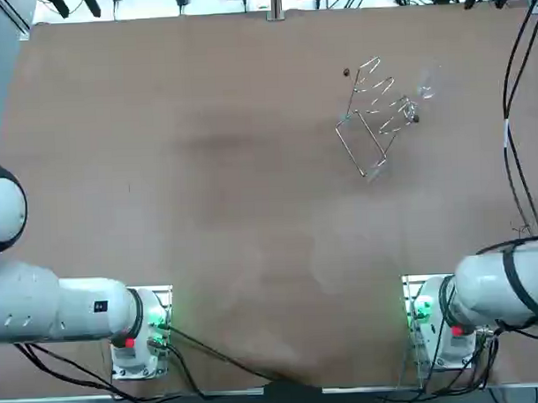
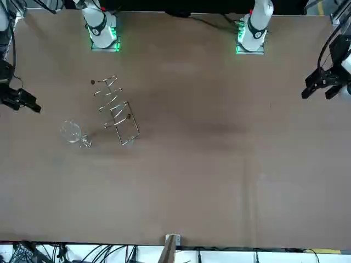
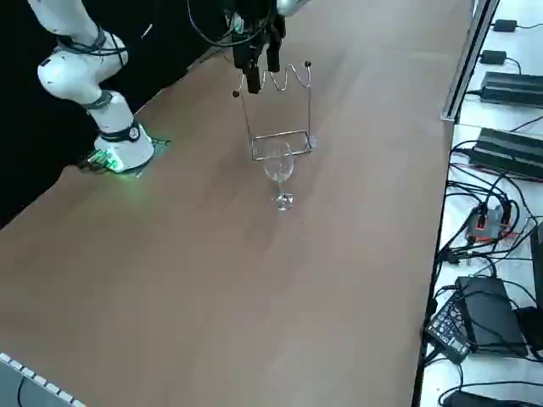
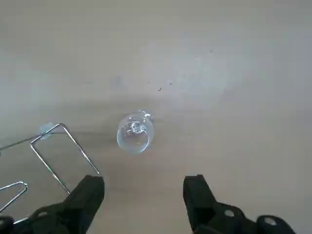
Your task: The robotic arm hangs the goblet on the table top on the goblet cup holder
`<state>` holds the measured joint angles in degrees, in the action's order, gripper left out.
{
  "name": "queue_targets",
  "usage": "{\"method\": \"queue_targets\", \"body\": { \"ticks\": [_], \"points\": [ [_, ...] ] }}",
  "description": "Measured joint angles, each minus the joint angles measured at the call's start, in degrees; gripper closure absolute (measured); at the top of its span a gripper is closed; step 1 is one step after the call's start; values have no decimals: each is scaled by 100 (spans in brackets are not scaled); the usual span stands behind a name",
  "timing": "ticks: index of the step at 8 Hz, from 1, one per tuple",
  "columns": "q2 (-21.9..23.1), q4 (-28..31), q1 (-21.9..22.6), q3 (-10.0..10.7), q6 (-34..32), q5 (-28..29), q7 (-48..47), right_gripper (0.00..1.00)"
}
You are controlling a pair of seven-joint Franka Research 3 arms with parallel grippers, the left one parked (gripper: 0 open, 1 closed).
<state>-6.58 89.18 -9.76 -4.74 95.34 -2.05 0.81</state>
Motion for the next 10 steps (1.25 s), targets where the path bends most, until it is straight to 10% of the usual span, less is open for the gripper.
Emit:
{"method": "queue_targets", "body": {
  "ticks": [10],
  "points": [
    [-229,0,-149,77,-3,74,1334,0]
  ]
}}
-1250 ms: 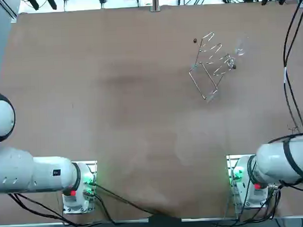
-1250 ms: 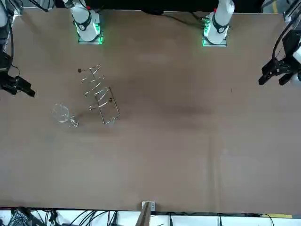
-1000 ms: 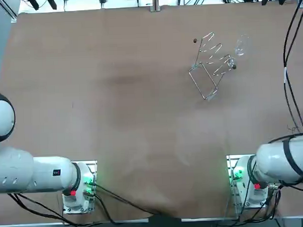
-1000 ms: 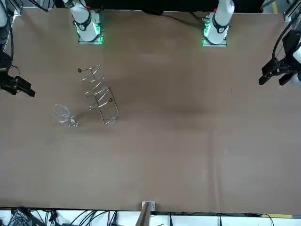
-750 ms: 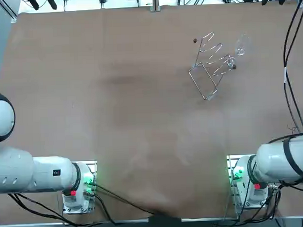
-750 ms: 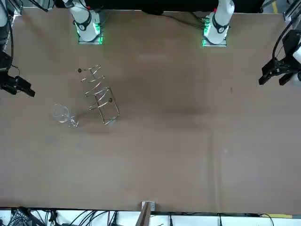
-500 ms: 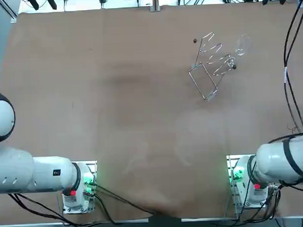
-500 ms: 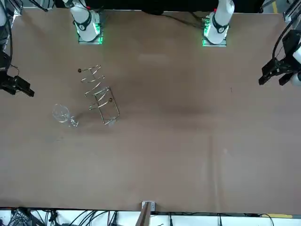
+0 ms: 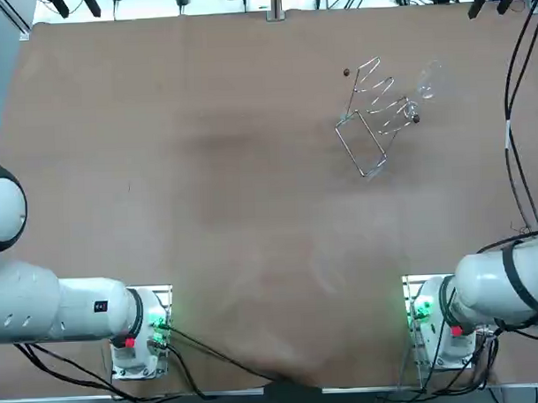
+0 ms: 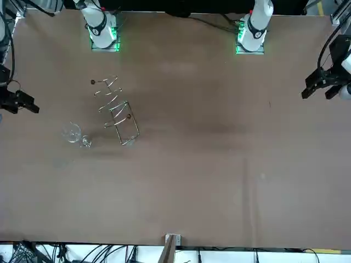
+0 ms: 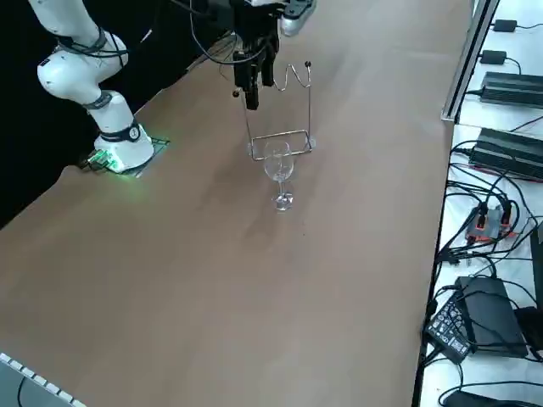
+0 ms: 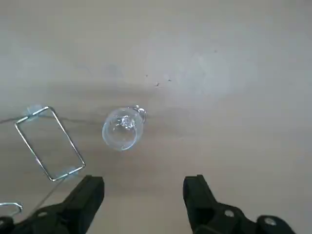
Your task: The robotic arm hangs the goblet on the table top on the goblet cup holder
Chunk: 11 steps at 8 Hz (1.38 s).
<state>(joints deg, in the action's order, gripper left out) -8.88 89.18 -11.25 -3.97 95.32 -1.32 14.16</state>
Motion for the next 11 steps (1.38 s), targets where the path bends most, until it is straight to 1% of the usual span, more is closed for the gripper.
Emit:
{"method": "queue_targets", "body": {
  "ticks": [2,5,6,9,11],
  "points": [
    [-74,2,-158,9,0,468,1397,0],
    [-276,11,-748,46,24,1308,4006,0],
    [-409,16,-909,52,115,1450,4866,0],
    [-928,72,-1236,55,621,1827,7275,0],
    [-1129,436,-1477,57,1151,2275,8619,0]
  ]
}}
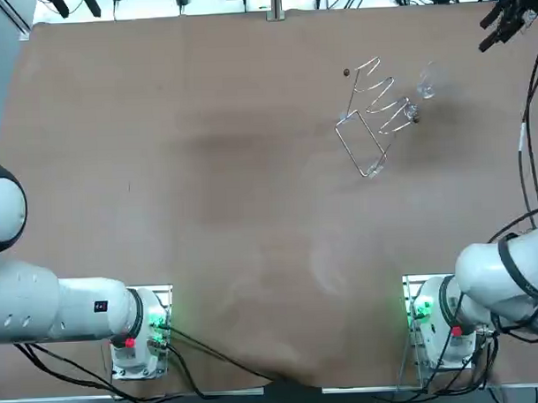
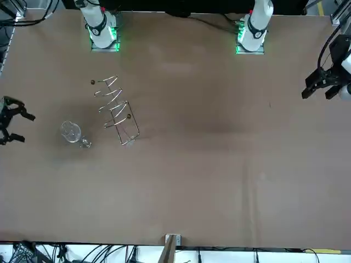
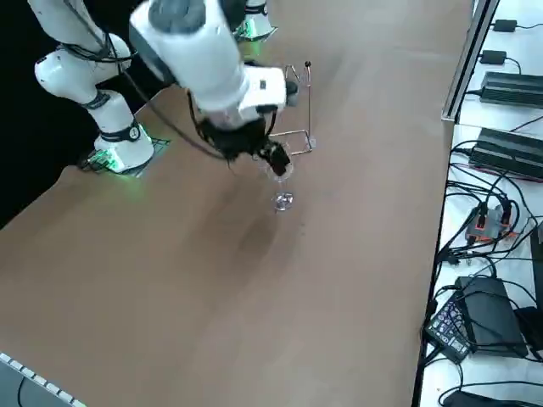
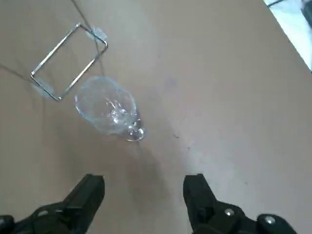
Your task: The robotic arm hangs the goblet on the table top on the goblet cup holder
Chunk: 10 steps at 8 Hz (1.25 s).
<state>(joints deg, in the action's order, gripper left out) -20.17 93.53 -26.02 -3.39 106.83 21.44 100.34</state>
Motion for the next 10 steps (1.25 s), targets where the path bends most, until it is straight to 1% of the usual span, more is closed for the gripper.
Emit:
{"method": "queue_targets", "body": {
  "ticks": [2,4,6,8,10],
  "points": [
    [-213,337,-250,3,270,491,1171,0],
    [-545,400,-371,5,465,955,2078,0],
    [-940,407,-394,0,708,1400,2689,0],
    [-1359,403,-391,-20,740,1958,3185,0],
    [-1674,402,-383,-49,694,2286,3460,0]
  ]
}}
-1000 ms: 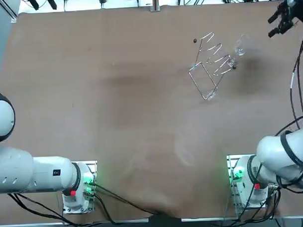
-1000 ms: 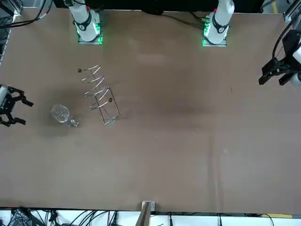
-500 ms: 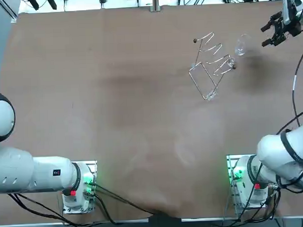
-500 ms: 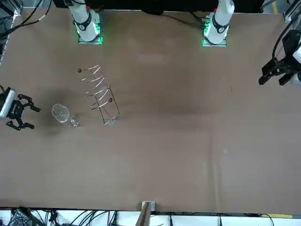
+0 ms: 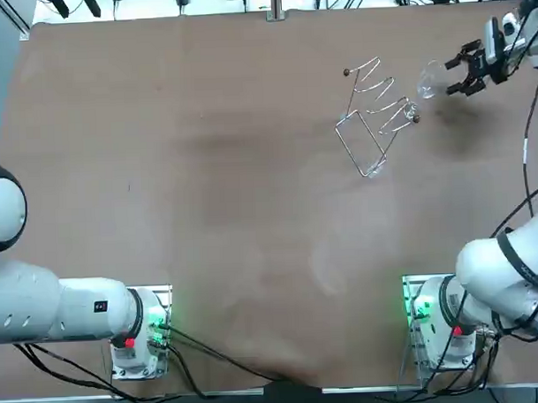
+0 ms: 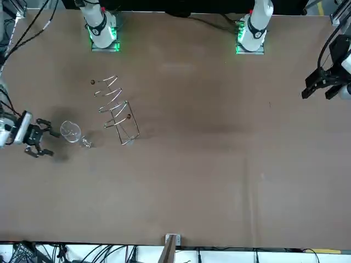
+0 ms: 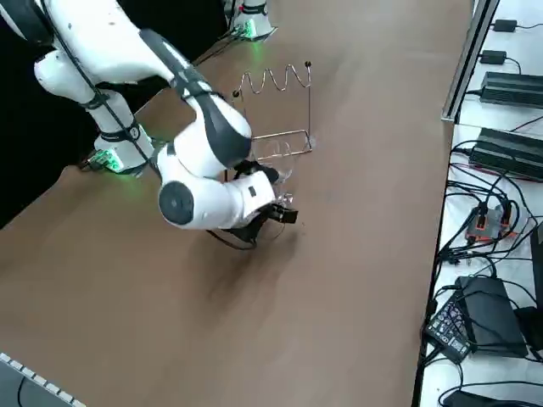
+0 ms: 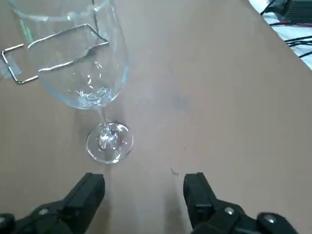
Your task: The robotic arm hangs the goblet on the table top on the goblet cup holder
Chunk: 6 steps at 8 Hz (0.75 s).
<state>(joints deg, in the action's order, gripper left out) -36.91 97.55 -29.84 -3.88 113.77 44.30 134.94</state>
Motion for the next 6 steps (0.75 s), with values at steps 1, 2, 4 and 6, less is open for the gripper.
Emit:
{"method": "queue_targets", "body": {
  "ticks": [1,2,4,6],
  "points": [
    [-88,0,1,-10,-82,127,137,0],
    [-124,6,2,-14,-175,256,290,0],
    [-224,60,6,-60,-359,675,675,0],
    [-411,121,10,-85,-512,888,930,0]
  ]
}}
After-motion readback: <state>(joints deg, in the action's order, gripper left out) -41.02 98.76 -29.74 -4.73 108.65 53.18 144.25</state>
